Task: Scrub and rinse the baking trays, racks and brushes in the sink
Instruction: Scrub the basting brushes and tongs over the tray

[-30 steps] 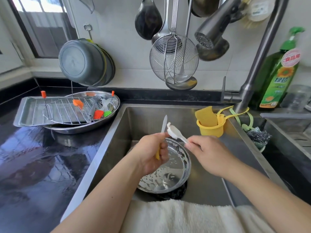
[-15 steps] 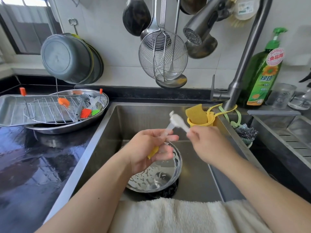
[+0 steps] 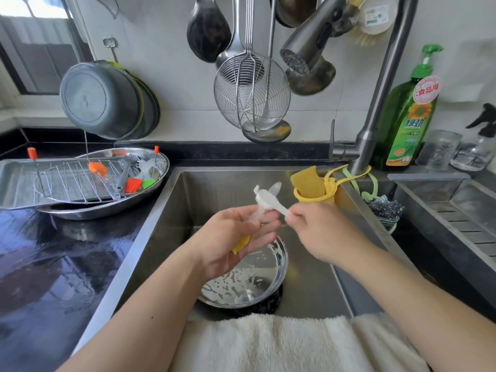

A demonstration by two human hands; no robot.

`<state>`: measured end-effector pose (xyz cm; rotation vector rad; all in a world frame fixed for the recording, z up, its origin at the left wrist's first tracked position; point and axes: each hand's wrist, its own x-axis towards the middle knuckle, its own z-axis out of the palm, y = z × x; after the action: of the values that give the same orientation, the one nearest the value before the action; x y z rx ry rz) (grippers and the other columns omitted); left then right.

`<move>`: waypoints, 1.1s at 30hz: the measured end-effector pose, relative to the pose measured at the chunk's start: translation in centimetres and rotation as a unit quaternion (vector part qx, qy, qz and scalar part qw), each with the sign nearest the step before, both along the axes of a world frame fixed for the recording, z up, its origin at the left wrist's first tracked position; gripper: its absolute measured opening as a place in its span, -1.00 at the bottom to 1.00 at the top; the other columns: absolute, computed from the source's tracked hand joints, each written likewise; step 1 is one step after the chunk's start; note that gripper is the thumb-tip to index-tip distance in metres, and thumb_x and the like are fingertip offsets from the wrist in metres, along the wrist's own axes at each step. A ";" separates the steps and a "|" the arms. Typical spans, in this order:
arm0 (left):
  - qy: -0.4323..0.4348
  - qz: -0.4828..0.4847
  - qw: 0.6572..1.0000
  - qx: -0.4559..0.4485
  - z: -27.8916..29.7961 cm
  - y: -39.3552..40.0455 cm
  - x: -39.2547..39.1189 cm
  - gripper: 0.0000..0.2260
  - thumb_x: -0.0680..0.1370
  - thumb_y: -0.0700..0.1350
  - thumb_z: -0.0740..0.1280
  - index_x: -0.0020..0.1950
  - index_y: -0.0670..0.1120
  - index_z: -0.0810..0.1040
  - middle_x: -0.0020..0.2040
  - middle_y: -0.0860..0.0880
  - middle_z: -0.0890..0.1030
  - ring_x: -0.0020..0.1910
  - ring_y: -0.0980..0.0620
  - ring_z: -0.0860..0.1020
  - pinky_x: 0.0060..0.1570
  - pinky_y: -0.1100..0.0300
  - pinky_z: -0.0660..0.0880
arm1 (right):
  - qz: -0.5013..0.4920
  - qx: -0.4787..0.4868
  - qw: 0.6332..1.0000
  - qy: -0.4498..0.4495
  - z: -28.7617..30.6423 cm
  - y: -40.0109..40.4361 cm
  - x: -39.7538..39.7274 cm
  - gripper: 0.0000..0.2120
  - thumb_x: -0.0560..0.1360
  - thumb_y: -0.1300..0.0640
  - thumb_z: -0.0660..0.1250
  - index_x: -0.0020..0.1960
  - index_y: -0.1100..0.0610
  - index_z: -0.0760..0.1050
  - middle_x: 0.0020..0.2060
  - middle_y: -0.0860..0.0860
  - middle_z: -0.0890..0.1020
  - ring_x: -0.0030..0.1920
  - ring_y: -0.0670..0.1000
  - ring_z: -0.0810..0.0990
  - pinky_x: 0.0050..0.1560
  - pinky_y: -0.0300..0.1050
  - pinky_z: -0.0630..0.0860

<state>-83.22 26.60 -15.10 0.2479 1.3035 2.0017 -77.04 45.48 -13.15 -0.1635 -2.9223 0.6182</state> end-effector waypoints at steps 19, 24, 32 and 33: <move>-0.052 -0.006 0.995 0.080 0.3 0.3 0.3 -0.48 0.49 -0.57 0.11 0.42 -0.35 0.48 0.41 -0.28 0.55 0.39 -0.17 0.56 0.51 -0.10 0.34 | 0.044 -0.023 0.999 -0.003 -0.6 0.0 0.4 -0.64 0.65 -0.01 0.21 -0.32 -0.06 0.39 -0.38 -0.05 0.46 -0.30 0.05 0.46 -0.28 0.03 0.42; -0.093 0.009 0.985 0.147 1.0 -0.1 0.4 -0.29 0.27 -0.48 0.11 0.45 -0.38 0.45 0.39 -0.24 0.55 0.38 -0.15 0.53 0.39 -0.06 0.48 | 0.054 -0.032 0.998 -0.008 -0.6 -0.6 0.6 -0.66 0.65 -0.04 0.24 -0.29 0.00 0.43 -0.40 -0.03 0.47 -0.35 0.05 0.42 -0.32 0.02 0.37; -0.156 0.096 0.972 0.149 1.9 0.0 0.7 -0.51 0.75 0.00 0.04 0.39 -0.37 0.47 0.29 -0.28 0.64 0.34 -0.25 0.60 0.46 -0.13 0.41 | 0.136 0.000 0.991 -0.011 -0.8 -2.7 1.2 -0.59 0.64 -0.05 0.25 -0.37 -0.01 0.30 -0.41 -0.05 0.44 -0.32 0.02 0.45 -0.28 0.04 0.39; -0.161 0.103 0.971 0.144 1.7 0.0 0.6 -0.54 0.76 -0.02 0.05 0.41 -0.36 0.46 0.26 -0.28 0.65 0.30 -0.24 0.62 0.41 -0.13 0.46 | 0.141 0.004 0.990 -0.011 -0.9 -2.5 1.0 -0.59 0.63 -0.05 0.25 -0.37 -0.01 0.30 -0.41 -0.04 0.43 -0.31 0.05 0.46 -0.26 0.06 0.42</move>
<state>-82.62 26.59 -13.42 -0.0821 0.8610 2.2924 -76.03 42.94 -14.06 0.2518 -2.9924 0.6471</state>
